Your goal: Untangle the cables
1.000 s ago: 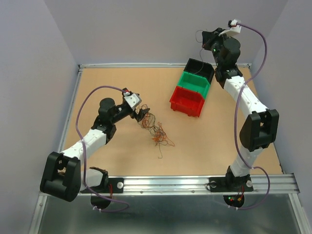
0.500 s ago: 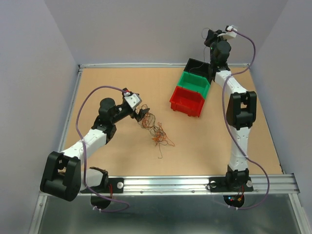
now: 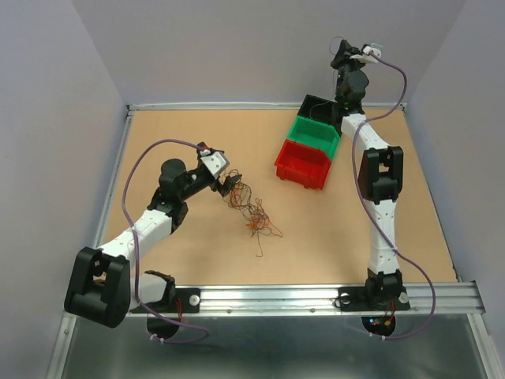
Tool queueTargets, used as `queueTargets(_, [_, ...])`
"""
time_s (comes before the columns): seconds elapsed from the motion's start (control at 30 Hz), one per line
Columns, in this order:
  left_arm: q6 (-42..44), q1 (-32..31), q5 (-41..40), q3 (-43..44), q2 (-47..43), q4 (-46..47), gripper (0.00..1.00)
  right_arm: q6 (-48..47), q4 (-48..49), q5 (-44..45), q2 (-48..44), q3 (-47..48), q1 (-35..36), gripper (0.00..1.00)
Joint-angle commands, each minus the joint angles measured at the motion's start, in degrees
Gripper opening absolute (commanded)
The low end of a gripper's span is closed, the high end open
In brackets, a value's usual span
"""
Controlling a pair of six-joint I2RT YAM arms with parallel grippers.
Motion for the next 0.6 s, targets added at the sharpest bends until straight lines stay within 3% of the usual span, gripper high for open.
queueTargets(0.0, [0.7, -0.4, -0.1, 0.4, -0.3, 2.3, 0.99, -0.4, 7.2, 2.2, -5.6, 1.8, -0.2, 0.00])
queueTargets(0.2, [0.7, -0.4, -0.4, 0.5, -0.3, 2.1, 0.99, -0.4, 11.8, 1.8, -7.5, -4.5, -0.1, 0.01])
queueTargets(0.4, [0.9, -0.4, -0.6, 0.2, -1.1, 2.0, 0.99, -1.9, 12.3, 2.6, -3.3, -0.6, -0.2, 0.01])
queueTargets(0.57, [0.9, -0.4, -0.5, 0.3, -1.0, 2.1, 0.99, -0.3, 13.4, 2.7, -2.4, -4.2, -0.2, 0.01])
